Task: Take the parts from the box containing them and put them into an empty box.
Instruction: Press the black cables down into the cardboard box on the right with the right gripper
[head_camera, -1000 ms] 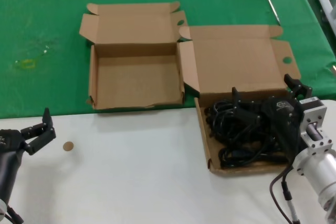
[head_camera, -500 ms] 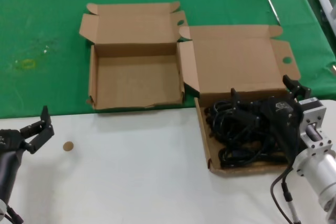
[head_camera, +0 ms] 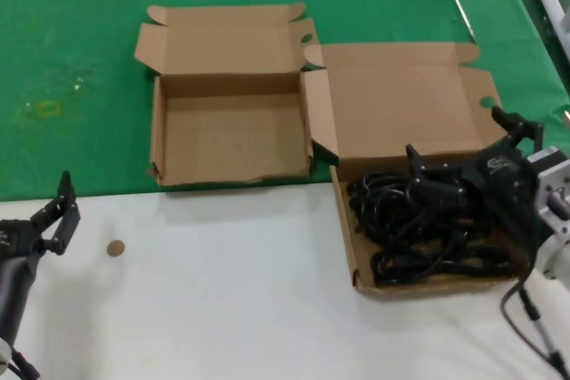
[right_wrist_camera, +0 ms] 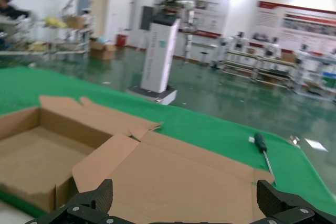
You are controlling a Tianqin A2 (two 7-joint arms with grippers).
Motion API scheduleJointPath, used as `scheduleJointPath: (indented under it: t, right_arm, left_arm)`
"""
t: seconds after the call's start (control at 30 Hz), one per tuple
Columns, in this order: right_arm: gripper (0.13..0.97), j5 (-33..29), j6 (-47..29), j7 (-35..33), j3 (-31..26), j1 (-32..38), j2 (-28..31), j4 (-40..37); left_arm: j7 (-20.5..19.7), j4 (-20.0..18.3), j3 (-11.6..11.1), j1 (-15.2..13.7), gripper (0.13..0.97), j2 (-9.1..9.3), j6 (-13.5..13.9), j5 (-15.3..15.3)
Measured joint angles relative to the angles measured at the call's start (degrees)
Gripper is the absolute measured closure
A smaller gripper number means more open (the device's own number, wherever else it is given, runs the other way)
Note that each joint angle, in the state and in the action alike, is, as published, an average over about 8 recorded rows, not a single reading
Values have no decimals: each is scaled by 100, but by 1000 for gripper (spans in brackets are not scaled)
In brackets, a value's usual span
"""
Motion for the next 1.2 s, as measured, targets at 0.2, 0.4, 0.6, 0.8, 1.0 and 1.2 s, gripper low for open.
scheduleJointPath:
  t: [0.2, 0.4, 0.6, 0.8, 1.0, 1.2]
  right_arm:
    - [129, 136, -887, -186, 177, 162, 598, -165]
    - [129, 236, -1918, -381, 153, 402, 1315, -366]
    - [129, 213, -3009, -796, -25, 794, 2043, -550]
    - [129, 29, -4043, -1321, -365, 1335, 2623, -758]
    - [129, -288, -4780, -1678, -780, 2025, 2853, -1025]
    - [129, -694, -5363, -1978, -1243, 2832, 2777, -1515]
  left_arm:
    - [0, 0, 0, 0, 515, 0, 0, 0]
    - [0, 0, 0, 0, 648, 0, 0, 0]
    - [0, 0, 0, 0, 763, 0, 0, 0]
    - [0, 0, 0, 0, 869, 0, 0, 0]
    - [0, 0, 0, 0, 886, 0, 0, 0]
    - [0, 0, 0, 0, 937, 0, 0, 0]
